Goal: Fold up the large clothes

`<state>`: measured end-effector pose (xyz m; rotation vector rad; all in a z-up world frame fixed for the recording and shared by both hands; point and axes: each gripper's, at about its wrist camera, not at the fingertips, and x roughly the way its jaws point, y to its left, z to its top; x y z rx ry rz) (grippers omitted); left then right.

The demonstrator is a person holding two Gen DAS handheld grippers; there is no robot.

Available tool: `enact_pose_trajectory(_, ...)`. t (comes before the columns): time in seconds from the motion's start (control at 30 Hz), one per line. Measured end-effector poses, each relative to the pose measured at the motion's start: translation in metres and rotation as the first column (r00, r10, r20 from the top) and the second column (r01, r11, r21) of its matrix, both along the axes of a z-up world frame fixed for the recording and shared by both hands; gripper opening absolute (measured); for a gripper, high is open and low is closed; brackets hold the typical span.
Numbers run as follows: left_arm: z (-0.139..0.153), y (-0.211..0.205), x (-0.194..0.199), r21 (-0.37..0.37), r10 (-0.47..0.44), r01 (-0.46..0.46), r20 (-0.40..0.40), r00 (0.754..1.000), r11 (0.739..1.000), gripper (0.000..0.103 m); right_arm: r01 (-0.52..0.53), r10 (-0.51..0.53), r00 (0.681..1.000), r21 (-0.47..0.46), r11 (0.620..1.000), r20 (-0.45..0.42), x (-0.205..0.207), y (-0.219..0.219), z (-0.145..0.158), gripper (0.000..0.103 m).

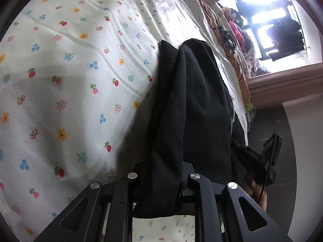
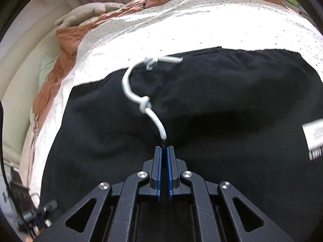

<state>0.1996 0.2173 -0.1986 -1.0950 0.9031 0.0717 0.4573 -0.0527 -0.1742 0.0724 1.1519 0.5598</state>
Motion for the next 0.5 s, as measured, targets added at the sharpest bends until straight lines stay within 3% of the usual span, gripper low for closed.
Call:
enact_pose_trajectory(0.23,0.007,-0.002,-0.002,0.014,0.006,-0.006,-0.006,1.0,1.0,0.017,-0.007,0.008,0.999,0.004,1.0,-0.041,-0.042,-0.019,0.003,0.006)
enact_pose_trajectory(0.5,0.033,-0.008,0.0,0.028,0.004,-0.006,0.053,0.999,1.0,0.013,-0.017,0.016,0.997,-0.007,1.0,-0.077,-0.072,-0.029,0.003,0.006)
